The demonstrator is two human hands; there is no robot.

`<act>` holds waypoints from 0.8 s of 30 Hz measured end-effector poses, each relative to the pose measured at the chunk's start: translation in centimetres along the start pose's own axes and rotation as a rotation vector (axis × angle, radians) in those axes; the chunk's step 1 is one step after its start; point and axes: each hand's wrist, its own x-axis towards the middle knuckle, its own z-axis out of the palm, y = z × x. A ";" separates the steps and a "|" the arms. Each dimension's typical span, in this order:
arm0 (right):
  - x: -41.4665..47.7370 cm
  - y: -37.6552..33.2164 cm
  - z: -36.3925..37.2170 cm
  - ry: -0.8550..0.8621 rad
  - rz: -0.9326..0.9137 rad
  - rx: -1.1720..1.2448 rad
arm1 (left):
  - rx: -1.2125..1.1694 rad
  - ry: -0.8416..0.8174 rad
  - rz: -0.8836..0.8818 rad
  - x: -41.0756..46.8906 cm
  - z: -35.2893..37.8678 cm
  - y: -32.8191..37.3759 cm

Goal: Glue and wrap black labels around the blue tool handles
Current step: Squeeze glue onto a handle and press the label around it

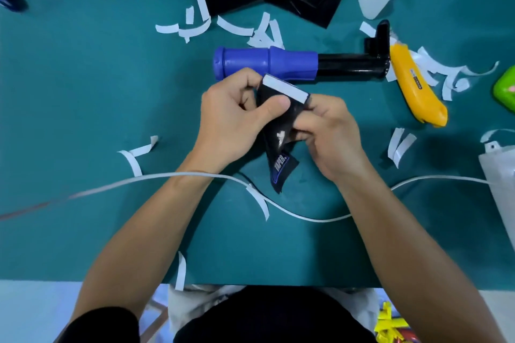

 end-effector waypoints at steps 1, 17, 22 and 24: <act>0.0 -0.1 0.0 -0.006 0.016 0.067 | -0.021 0.051 -0.022 0.1 0.1 -0.1; 0.5 1.2 0.1 0.190 -0.205 -0.365 | 0.403 0.180 0.539 -0.9 -0.1 -0.3; 0.7 1.1 0.0 0.188 -0.242 -0.494 | 0.451 0.169 0.614 -0.8 -0.3 -1.0; 0.7 1.1 0.1 0.178 -0.239 -0.523 | 0.444 0.151 0.638 -0.6 -0.6 -1.3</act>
